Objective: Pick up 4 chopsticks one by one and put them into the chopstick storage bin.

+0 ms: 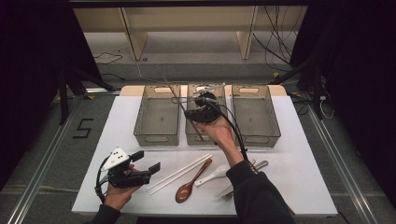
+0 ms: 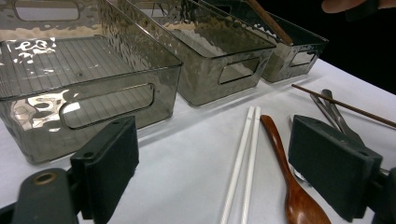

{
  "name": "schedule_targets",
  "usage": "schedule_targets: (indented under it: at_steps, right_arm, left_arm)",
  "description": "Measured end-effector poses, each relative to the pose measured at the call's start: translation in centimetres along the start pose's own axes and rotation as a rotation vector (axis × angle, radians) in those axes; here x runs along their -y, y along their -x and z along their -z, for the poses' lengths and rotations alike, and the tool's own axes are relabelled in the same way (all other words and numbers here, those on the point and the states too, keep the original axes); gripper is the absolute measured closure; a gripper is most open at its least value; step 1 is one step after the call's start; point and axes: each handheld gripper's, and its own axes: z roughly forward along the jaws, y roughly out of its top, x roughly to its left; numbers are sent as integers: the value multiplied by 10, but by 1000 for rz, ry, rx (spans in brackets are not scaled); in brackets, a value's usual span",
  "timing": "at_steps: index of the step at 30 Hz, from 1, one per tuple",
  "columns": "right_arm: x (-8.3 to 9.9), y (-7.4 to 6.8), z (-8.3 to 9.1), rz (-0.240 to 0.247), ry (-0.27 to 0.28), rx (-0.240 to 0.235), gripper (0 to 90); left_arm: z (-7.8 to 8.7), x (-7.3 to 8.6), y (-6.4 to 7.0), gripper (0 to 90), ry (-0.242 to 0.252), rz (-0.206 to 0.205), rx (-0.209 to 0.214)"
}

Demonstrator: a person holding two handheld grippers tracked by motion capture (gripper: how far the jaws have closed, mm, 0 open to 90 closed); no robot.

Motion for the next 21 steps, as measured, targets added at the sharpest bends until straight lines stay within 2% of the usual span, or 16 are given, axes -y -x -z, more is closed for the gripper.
schedule_targets:
  at_steps: [12,21]
  right_arm:
    - [-16,-5,-18,-7,-4,2,852]
    - [-28,-6,-35,-41,-12,0,852]
  left_arm:
    - [0,0,0,157,-2,1,1]
    - [0,0,-1,157,-4,1,1]
